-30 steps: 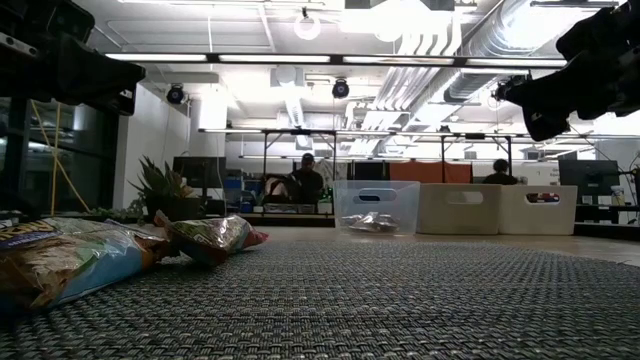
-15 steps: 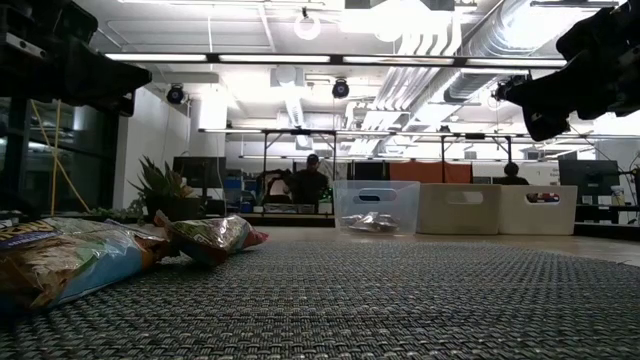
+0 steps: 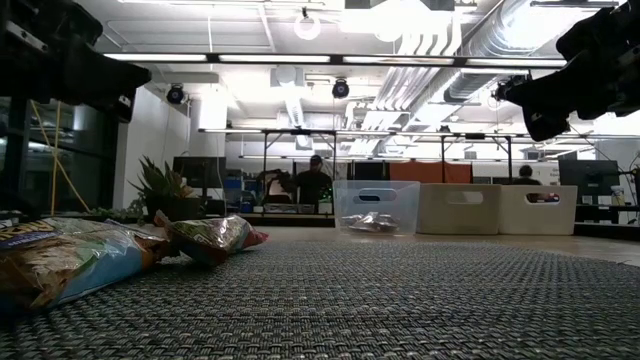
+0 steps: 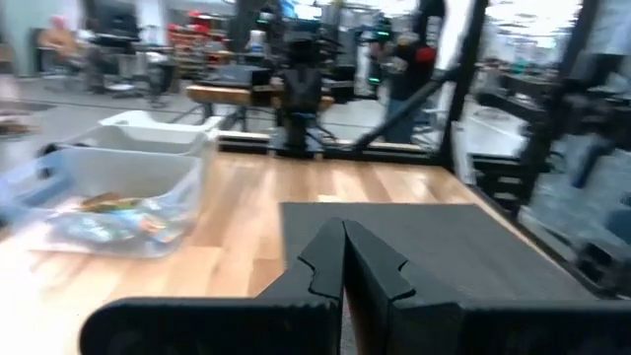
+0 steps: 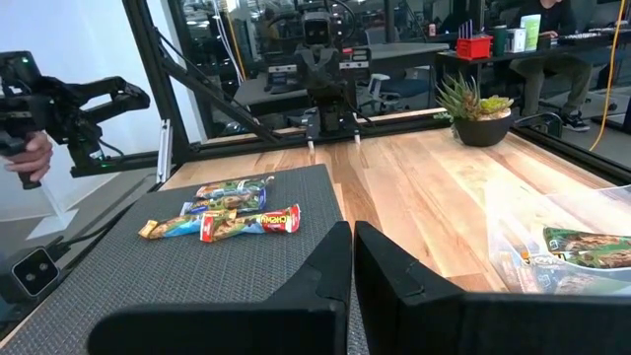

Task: Pick and place Granola Bars by type
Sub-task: Put the yellow granola bar into the transparent bin

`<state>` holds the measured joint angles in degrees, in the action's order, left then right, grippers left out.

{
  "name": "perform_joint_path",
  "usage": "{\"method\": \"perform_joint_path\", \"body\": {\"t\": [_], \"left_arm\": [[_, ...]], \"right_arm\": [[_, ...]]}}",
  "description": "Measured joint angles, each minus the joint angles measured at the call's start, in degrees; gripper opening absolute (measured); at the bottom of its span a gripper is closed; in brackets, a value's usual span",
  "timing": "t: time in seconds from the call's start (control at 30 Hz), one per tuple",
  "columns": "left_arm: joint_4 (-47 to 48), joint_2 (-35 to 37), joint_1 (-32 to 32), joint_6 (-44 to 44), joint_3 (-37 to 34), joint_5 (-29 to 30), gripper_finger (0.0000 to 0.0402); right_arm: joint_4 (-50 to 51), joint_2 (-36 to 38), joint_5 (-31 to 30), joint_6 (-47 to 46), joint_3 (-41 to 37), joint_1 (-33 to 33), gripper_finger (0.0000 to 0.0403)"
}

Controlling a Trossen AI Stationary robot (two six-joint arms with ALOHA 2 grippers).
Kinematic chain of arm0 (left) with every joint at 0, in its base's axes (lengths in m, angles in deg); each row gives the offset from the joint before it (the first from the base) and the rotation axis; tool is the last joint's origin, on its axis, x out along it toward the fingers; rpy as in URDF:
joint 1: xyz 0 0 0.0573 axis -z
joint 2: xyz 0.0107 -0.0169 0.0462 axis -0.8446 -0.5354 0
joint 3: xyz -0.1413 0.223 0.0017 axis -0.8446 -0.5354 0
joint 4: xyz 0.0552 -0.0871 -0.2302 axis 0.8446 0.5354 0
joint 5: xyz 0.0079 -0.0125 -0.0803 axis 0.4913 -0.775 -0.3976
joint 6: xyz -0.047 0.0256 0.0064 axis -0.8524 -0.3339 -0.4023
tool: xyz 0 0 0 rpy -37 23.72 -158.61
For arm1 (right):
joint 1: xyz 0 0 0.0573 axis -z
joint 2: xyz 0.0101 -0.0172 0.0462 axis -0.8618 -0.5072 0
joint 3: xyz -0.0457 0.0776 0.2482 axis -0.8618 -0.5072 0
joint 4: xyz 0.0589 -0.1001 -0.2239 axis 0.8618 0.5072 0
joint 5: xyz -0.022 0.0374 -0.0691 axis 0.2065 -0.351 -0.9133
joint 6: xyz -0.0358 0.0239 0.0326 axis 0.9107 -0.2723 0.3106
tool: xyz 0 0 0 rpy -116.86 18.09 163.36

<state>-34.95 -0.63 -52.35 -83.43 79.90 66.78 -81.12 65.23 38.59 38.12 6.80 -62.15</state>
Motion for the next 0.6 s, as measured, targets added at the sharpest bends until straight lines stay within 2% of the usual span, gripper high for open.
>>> {"method": "perform_joint_path", "body": {"t": [0.1, 0.33, 0.6], "left_arm": [[-0.7, 0.0, 0.0, -2.4, 0.2, 3.8, 0.0001], [-0.8, 0.1, 0.0, -5.7, 1.0, 7.0, 0.0001], [-0.4, 0.1, 0.0, -22.8, 1.3, 5.9, 0.0001]], "right_arm": [[0.0, 0.0, 0.0, 0.0, 0.0, 0.0, 0.0], [0.0, 0.0, 0.0, 0.0, 0.0, 0.0, 0.0], [0.0, 0.0, 0.0, 0.0, 0.0, 0.0, 0.0]]}}
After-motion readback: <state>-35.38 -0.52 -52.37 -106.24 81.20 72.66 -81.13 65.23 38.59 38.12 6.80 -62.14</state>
